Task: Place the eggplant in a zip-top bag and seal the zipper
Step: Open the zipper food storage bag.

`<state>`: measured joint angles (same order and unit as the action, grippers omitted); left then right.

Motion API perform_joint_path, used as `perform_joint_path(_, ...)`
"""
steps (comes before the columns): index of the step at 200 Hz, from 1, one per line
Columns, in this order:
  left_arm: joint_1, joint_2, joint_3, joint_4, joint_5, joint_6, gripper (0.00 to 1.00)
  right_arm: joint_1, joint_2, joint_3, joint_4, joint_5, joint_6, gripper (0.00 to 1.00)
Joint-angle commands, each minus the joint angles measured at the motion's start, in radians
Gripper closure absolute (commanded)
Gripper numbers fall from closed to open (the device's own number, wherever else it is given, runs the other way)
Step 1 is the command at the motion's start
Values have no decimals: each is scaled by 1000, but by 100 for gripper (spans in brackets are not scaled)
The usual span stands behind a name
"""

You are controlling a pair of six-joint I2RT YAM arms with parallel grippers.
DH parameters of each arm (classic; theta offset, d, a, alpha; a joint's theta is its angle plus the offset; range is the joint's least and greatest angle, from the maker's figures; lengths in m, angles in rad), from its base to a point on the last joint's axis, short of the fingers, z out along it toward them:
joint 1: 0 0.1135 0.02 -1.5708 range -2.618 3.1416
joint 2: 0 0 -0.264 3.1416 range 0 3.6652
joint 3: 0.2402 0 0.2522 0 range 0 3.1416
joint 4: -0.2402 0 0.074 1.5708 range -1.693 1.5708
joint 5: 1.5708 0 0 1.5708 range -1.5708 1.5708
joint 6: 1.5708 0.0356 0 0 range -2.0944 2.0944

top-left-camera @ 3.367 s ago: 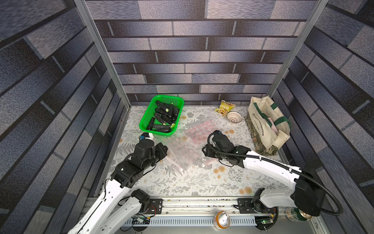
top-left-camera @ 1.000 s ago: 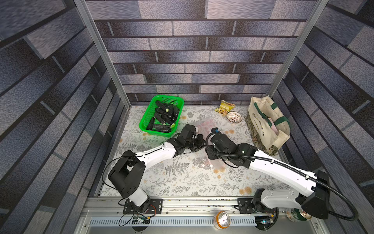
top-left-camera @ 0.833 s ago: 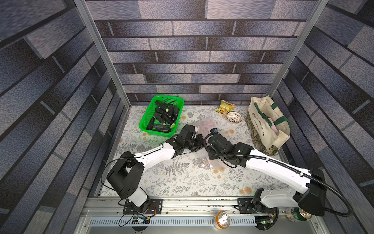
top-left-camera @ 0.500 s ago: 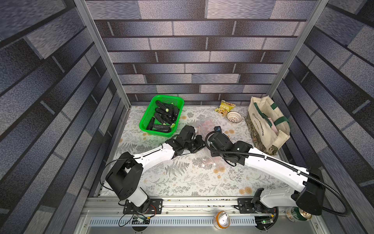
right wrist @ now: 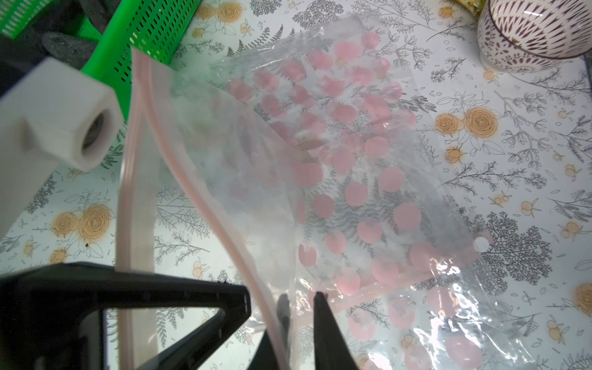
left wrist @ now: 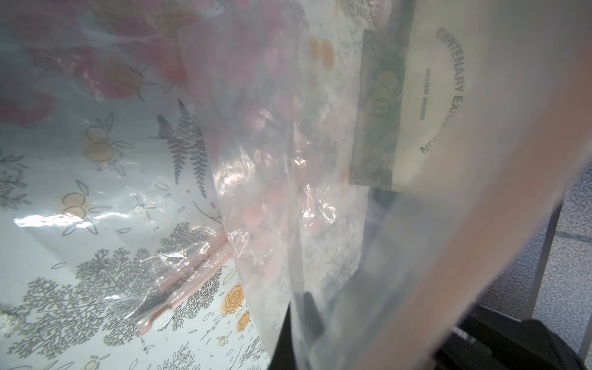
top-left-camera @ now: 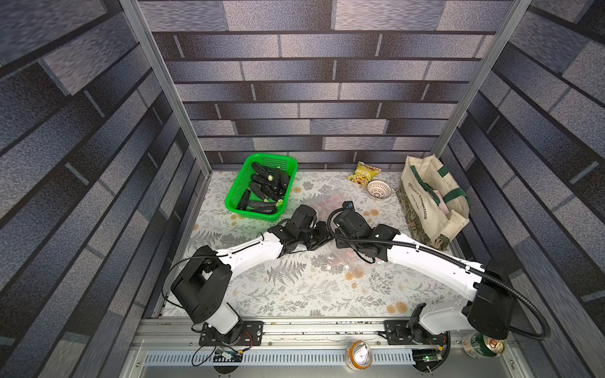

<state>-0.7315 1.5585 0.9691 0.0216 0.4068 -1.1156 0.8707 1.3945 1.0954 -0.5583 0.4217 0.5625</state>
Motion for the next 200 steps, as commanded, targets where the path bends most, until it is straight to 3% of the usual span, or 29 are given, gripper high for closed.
perform_joint_path(1, -3, -30, 7, -81, -39, 55, 100, -6, -89, 0, -53, 59, -14, 89)
perform_joint_path(77, -45, 164, 172, -50, 5, 87, 100, -6, -328, 54, -362, 208, -58, 96)
perform_joint_path(90, -50, 185, 177, -61, -15, 93, 100, -6, -333, 52, -374, 186, -60, 100)
perform_joint_path(135, -42, 212, 148, -260, -167, 177, 100, -11, -261, -74, -218, 21, 50, 100)
perform_joint_path(158, -35, 203, 127, -340, -228, 202, 94, -28, -206, -132, -121, -51, 99, 100)
perform_joint_path(189, -18, 136, 71, -320, -227, 188, 69, -33, -133, -169, -38, -87, 120, 100)
perform_joint_path(200, -16, 103, 61, -319, -224, 186, 67, -35, -119, -179, -16, -89, 117, 100)
